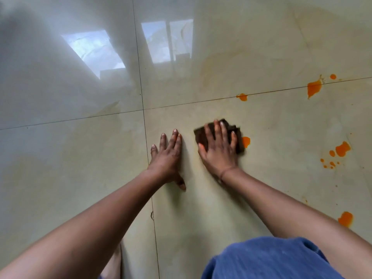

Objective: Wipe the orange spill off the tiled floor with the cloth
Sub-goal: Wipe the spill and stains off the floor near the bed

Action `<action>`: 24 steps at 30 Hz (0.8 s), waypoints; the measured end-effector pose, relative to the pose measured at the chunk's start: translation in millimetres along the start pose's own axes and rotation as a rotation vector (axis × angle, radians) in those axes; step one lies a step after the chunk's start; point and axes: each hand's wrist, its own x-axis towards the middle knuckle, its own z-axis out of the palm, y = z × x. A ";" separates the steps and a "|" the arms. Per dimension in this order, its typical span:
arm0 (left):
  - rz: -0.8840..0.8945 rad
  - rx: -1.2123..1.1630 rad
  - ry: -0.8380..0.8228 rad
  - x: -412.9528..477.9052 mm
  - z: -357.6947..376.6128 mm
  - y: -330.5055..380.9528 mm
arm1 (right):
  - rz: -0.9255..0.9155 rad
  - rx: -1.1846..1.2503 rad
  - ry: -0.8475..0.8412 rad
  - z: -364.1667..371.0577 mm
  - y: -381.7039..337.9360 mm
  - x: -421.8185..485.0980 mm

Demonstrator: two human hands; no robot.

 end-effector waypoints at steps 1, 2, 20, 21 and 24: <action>0.000 0.005 0.000 0.0 0.0 0.5 | 0.046 0.019 0.007 0.1 -10.2 4.2; -0.001 0.007 0.005 -0.5 0.1 0.6 | 0.033 0.019 0.047 5.0 -17.4 -5.6; -0.010 0.045 -0.015 -3.2 -3.9 2.5 | -0.126 0.030 -0.031 -7.3 10.3 -13.8; -0.010 0.040 -0.003 -1.7 -1.7 1.0 | -0.043 0.030 -0.064 -10.2 -1.3 10.9; 0.000 0.034 0.031 -0.5 1.4 -2.3 | -0.138 0.061 -0.064 -4.6 -31.9 -0.4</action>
